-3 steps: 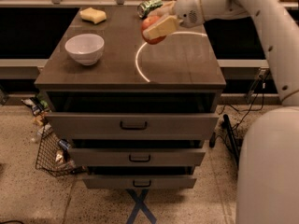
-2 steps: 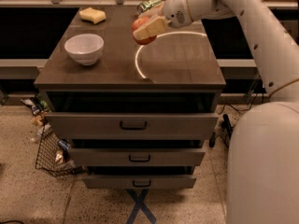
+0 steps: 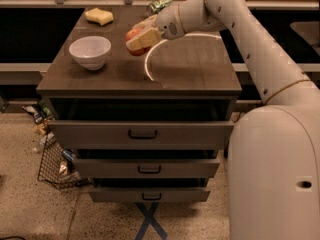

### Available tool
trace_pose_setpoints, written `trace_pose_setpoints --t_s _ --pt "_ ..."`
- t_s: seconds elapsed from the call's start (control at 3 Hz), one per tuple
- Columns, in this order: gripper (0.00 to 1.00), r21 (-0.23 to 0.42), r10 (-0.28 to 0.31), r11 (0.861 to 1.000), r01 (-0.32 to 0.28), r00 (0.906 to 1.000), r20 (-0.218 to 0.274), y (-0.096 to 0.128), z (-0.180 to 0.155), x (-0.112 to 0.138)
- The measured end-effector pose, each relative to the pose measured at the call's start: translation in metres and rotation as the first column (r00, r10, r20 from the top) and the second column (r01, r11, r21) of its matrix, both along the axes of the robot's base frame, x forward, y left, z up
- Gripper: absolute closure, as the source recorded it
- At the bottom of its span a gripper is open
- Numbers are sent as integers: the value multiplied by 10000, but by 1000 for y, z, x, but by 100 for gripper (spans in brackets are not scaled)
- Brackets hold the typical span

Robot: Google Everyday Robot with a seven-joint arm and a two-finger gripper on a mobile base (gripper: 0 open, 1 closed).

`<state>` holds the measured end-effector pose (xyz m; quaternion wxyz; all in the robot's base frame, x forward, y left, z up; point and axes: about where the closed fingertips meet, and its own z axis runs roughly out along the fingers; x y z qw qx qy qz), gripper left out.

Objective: Move apple near white bowl

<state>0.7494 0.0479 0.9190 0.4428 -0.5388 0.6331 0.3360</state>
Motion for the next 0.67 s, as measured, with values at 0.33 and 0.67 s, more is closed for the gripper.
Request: trace_pose_setpoints --t_s 0.33,0.67 --pt "100 784 356 9963 -356 9994 21 21 -9 -2" --pt "82 1388 722 9877 -727 9974 83 44 -13 -5"
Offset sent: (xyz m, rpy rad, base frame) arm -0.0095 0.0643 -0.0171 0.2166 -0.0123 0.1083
